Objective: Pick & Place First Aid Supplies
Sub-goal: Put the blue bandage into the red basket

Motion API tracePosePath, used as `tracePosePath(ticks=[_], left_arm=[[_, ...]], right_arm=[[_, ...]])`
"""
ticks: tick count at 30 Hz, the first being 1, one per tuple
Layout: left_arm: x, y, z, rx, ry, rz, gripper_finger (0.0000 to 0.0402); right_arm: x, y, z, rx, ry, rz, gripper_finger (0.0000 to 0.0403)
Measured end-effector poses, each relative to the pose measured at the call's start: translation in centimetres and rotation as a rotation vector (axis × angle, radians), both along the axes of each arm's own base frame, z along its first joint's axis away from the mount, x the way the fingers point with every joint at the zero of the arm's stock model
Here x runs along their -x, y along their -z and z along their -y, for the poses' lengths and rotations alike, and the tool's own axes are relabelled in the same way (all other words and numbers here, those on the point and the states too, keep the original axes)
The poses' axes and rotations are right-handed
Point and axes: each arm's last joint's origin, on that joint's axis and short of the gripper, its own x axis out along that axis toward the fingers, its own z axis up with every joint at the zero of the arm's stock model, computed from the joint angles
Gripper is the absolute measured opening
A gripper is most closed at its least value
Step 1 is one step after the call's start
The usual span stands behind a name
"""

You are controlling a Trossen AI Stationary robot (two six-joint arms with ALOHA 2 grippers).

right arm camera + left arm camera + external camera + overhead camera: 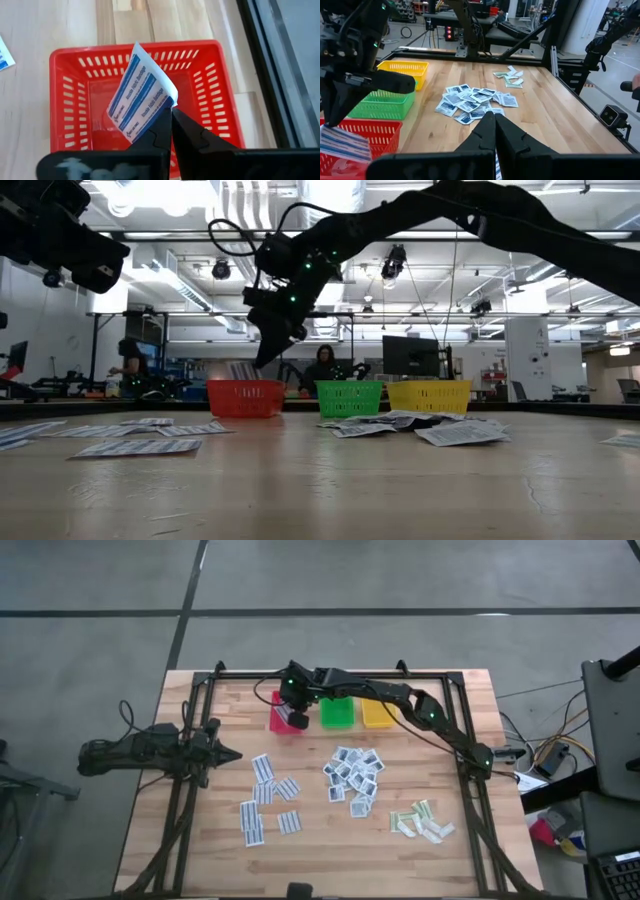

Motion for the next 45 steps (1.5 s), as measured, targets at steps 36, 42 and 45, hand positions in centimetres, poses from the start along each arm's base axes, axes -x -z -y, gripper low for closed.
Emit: tracePosePath(ticks=[36,42,45], left_arm=[[0.0,0.0,0.0,0.0,0.0,0.0,0.0],[0.0,0.0,0.0,0.015,-0.003,-0.001,0.0],[0.0,0.0,0.0,0.051,-0.009,-0.001,0.0]], right_arm=[[3.3,-9.6,-10.1,-0.333,-0.5,0.008,0.0135],[5.0,-9.5,-13.7,-0.417,-0.525,-0.19,0.012],[6.1,-9.1,-14.3,-0.476,-0.487,-0.314,0.0111]])
